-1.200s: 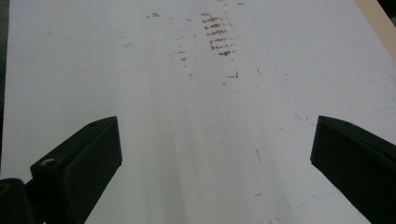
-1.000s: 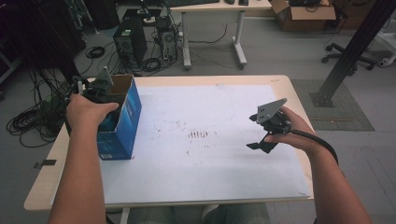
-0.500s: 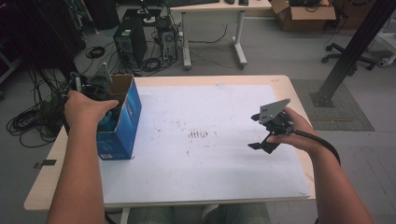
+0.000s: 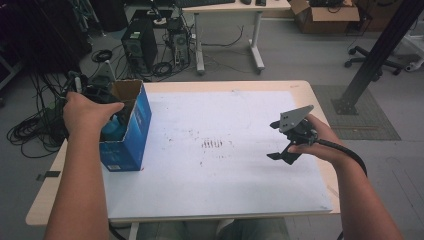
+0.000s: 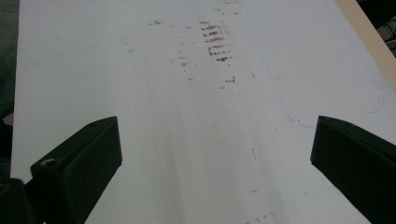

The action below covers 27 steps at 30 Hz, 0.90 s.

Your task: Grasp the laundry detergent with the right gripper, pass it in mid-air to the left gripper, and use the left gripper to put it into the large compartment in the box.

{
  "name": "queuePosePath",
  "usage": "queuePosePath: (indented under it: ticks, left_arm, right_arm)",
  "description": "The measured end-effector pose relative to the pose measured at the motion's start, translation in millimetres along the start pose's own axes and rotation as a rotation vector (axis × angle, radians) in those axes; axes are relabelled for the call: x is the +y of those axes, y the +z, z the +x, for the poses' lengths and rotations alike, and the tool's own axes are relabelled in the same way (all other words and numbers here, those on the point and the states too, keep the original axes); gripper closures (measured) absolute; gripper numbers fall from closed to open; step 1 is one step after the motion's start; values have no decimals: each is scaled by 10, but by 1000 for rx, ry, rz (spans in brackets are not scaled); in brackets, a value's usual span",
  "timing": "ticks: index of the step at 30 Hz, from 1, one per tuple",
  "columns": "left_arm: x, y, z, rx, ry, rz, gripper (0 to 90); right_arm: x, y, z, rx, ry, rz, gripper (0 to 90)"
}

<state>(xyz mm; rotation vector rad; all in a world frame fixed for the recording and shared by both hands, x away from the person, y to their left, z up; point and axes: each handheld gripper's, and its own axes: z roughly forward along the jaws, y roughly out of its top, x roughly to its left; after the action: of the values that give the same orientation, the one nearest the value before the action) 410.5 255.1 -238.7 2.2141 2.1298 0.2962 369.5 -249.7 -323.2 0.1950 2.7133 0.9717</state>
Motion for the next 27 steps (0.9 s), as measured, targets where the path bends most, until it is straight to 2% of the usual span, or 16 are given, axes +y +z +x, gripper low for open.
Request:
queuePosePath:
  ticks: [7, 14, 21, 23, 27]
  left_arm:
    - [21, -106, -6, 3, -3, 3, 148]
    - [24, -159, -17, -13, 4, 2, 135]
    - [13, -233, -85, -55, 74, -9, 37]
    - [19, -253, -116, -49, 91, -2, 41]
    - [32, -278, -147, -39, 98, 7, 41]
  right_arm:
    - [2, -10, 4, -1, 4, 0, 22]
    - [-2, 1, 7, 1, 4, 1, 22]
    - [7, 9, 12, 3, 2, 0, 22]
    - [9, 8, 16, 3, 2, 1, 22]
    - [6, -8, 22, -2, 3, 2, 22]
